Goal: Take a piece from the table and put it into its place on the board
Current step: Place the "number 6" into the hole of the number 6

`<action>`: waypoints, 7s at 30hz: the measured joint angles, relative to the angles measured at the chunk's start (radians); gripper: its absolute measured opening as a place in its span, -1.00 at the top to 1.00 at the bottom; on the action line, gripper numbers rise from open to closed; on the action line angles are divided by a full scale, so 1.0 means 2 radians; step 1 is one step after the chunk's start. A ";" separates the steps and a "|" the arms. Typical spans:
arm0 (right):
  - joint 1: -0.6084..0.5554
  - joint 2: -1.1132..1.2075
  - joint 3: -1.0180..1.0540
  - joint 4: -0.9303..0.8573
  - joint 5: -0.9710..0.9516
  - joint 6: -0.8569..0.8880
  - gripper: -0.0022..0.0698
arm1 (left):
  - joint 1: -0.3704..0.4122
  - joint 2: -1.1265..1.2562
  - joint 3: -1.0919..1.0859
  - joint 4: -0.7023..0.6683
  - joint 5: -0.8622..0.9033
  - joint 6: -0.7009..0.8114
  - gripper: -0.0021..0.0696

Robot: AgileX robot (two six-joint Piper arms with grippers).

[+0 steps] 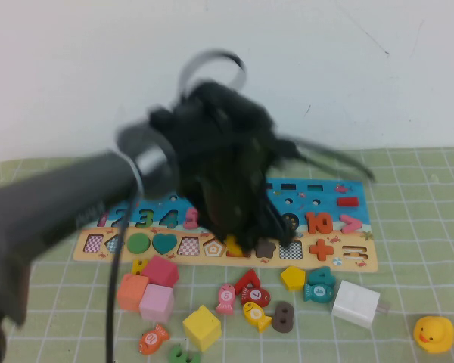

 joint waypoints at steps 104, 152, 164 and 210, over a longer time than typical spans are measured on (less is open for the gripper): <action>0.000 0.000 0.000 0.000 0.000 0.000 0.94 | 0.118 0.163 -0.106 -0.068 -0.107 0.083 0.10; 0.000 0.000 0.000 0.000 0.000 0.000 0.94 | 0.118 0.159 -0.106 -0.068 -0.166 0.075 0.68; 0.000 0.000 0.000 0.000 0.000 0.000 0.94 | 0.118 0.143 -0.106 -0.132 -0.150 0.129 0.94; 0.000 0.000 0.000 0.000 0.000 0.000 0.94 | 0.123 0.168 -0.106 -0.125 -0.170 0.139 0.94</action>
